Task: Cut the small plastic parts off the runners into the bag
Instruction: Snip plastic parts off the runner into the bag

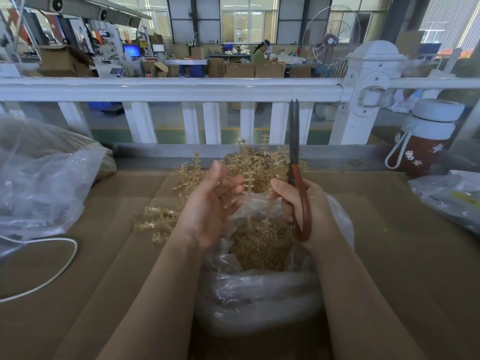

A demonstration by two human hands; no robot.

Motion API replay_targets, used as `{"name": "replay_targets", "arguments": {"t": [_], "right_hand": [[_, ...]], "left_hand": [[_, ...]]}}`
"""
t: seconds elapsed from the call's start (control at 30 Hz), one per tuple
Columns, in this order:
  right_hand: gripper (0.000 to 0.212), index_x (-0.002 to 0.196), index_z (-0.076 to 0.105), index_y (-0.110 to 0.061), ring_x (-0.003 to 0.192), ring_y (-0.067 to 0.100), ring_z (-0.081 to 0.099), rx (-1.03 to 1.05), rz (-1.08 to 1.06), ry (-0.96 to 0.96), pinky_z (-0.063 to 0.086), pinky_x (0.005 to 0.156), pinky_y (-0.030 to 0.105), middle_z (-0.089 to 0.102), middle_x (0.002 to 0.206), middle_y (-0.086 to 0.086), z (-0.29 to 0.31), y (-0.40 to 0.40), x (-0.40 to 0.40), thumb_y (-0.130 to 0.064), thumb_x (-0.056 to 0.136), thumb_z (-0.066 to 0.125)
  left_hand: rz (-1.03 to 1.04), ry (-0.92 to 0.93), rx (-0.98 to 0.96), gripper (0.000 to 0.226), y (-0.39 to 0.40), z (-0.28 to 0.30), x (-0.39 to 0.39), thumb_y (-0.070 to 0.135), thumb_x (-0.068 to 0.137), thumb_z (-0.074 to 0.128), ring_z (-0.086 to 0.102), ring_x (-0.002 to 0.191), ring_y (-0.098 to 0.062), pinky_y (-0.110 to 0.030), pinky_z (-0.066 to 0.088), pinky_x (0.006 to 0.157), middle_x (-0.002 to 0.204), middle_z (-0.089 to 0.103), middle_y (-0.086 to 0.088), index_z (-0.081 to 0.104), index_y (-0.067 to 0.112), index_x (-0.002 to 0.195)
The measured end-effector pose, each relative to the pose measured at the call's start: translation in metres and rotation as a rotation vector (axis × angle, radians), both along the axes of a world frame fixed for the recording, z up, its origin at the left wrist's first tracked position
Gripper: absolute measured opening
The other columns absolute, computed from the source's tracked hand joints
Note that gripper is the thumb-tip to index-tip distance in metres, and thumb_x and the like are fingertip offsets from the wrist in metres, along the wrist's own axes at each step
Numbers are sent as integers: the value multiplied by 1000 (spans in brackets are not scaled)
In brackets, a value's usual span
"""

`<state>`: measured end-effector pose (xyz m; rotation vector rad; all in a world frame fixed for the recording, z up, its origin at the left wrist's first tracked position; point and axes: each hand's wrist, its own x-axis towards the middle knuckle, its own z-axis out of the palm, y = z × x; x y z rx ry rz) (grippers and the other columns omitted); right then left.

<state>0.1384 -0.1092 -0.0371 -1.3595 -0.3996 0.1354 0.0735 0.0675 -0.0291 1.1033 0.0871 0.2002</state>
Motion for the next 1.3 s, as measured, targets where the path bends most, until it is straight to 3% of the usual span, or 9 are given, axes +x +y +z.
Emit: {"name": "replay_targets", "arguments": {"t": [0.13,0.3,0.4,0.47,0.6,0.83,0.97,1.17,1.3], "right_hand": [[27,78,75,-18,46,17,36,20,-55,-14,29,45,32,48,61,9,-6,-3,5,-42,91,73],[24,80,76,-20,46,13,41,172,-136,1,34,45,26,52,64,5,-8,-7,8,-41,90,76],[23,80,75,-19,44,13,41,214,-151,-7,34,43,24,48,56,1,-8,-7,6,-38,93,73],[23,82,74,-14,43,12,38,233,-148,-3,32,41,23,45,52,-2,-7,-5,4,-32,95,71],[26,97,68,1,49,9,43,336,-118,54,38,43,19,57,60,-5,-3,-2,0,-24,96,68],[14,82,77,-18,53,10,50,314,-77,26,42,45,20,67,78,3,-2,-3,2,-20,94,71],[16,89,70,-13,49,13,47,199,-38,58,40,43,21,55,62,0,-6,1,3,-24,86,79],[7,87,74,-17,53,6,56,132,12,-7,44,46,16,69,75,3,-8,6,1,-19,83,79],[12,95,72,-11,54,5,58,96,-13,-11,46,49,14,70,72,0,-8,6,0,-15,86,78]], "left_hand": [[-47,78,106,130,-9,2,-1,65,36,91,69,106,-24,-45,55,95,125,67,-9,35,18,144],[151,-88,372,93,-21,0,-1,46,54,91,54,120,-23,-35,58,86,133,46,-6,41,26,129],[312,-287,706,50,-25,-2,-2,54,63,80,51,70,-14,-25,44,63,83,57,-5,60,12,83],[155,-329,835,58,-28,-2,-5,57,73,74,42,47,-21,-30,35,47,53,52,-6,61,3,60],[119,-281,1225,63,-36,-5,-3,62,84,61,37,38,-11,-33,35,44,43,45,5,52,12,47],[173,-180,635,22,-32,0,-2,30,97,60,50,43,-13,-21,40,42,63,70,-6,74,31,80],[229,-155,366,22,-30,2,0,25,100,56,68,62,-12,-20,51,49,84,76,-7,73,11,100],[223,-77,231,34,-24,3,2,40,90,63,72,77,-19,-25,56,60,80,74,-6,73,8,96],[148,-18,284,15,-26,-1,4,14,89,70,69,75,-16,-29,60,71,81,74,-9,72,10,103]]}}
